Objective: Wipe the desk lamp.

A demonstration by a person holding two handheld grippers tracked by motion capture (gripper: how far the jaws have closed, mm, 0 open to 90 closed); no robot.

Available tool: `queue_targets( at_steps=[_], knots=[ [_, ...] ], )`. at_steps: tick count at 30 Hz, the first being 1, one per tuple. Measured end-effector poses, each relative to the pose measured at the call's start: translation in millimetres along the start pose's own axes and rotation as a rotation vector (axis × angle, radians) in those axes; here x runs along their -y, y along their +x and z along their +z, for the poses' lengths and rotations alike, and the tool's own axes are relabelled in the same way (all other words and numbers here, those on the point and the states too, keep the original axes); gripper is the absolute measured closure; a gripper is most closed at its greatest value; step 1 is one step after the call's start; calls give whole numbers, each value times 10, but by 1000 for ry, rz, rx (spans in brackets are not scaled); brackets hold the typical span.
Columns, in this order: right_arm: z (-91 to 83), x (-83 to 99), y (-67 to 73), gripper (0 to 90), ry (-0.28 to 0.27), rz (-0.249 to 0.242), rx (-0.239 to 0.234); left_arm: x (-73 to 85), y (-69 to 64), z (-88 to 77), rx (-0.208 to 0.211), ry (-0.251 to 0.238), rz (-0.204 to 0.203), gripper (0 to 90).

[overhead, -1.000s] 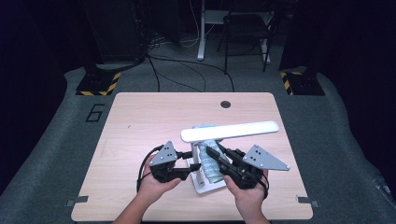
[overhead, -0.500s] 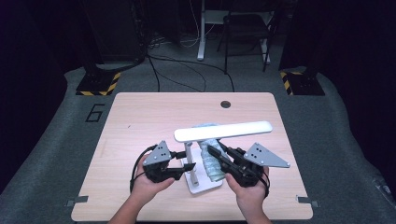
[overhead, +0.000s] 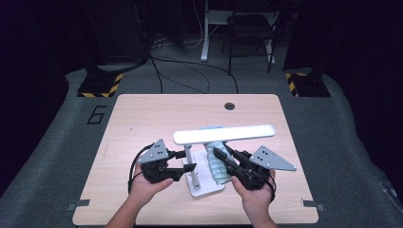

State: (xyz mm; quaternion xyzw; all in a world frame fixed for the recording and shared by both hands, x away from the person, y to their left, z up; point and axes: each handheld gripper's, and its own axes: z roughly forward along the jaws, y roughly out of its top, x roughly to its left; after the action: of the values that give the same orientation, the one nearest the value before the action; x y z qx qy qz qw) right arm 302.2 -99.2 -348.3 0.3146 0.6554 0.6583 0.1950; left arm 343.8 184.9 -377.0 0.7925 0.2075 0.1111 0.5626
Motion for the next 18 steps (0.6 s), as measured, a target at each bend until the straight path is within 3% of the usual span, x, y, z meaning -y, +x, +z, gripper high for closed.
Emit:
queue_targets(
  at_steps=[9,18],
  knots=[
    [-37,15,-33,751,-4,5,5,-294,-25,-41,0,25,26,462],
    [-89,31,-94,752,-9,19,22,-381,-20,-68,10,49,27,460]
  ],
)
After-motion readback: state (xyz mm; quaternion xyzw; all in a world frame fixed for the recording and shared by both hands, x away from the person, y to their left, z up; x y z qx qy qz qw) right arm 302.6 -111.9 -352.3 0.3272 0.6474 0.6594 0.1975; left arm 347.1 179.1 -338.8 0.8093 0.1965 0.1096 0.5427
